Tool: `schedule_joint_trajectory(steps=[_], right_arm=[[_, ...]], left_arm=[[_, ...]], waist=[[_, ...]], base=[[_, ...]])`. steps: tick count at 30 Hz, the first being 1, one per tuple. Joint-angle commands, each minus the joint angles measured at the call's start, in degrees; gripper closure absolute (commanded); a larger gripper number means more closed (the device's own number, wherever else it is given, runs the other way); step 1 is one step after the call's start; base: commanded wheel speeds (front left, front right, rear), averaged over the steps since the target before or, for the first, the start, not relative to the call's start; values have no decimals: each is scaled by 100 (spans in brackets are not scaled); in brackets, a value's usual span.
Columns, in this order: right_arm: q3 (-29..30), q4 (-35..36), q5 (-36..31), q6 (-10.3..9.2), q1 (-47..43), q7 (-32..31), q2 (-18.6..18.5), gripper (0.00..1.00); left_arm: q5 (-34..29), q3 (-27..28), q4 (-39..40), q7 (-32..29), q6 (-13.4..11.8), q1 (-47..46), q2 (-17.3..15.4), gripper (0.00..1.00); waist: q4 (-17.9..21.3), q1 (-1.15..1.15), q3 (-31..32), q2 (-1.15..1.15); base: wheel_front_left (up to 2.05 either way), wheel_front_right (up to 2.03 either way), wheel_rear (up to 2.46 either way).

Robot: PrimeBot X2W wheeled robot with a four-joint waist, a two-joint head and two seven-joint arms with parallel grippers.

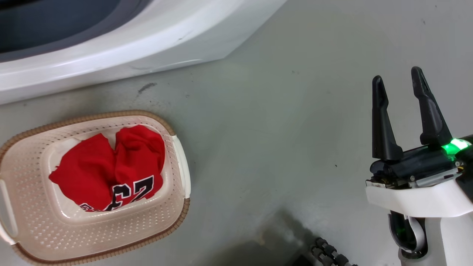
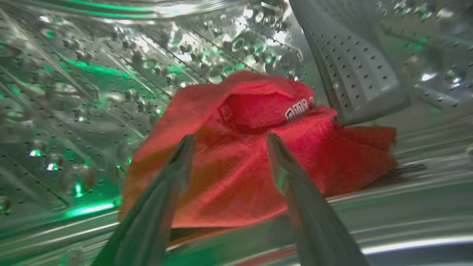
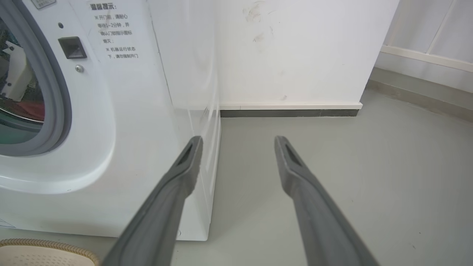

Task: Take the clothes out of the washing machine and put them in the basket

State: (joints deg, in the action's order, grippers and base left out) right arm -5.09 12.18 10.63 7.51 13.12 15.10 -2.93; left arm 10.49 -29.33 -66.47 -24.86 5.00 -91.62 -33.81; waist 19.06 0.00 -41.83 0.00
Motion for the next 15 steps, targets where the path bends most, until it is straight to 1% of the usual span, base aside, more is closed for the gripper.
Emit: schedule_joint_trajectory(steps=[1,15], right_arm=[[-3,20,8,-4,93,9,10,0],[60,15,60,-4,155,9,10,0]], left_arm=[[-11,-6,-17,-33,-15,-57,-18,0],[137,-75,-3,-208,-71,5,-36,0]], waist=[[35,0,-50,0],[42,0,-227,0]], base=[[0,0,0],[0,0,0]])
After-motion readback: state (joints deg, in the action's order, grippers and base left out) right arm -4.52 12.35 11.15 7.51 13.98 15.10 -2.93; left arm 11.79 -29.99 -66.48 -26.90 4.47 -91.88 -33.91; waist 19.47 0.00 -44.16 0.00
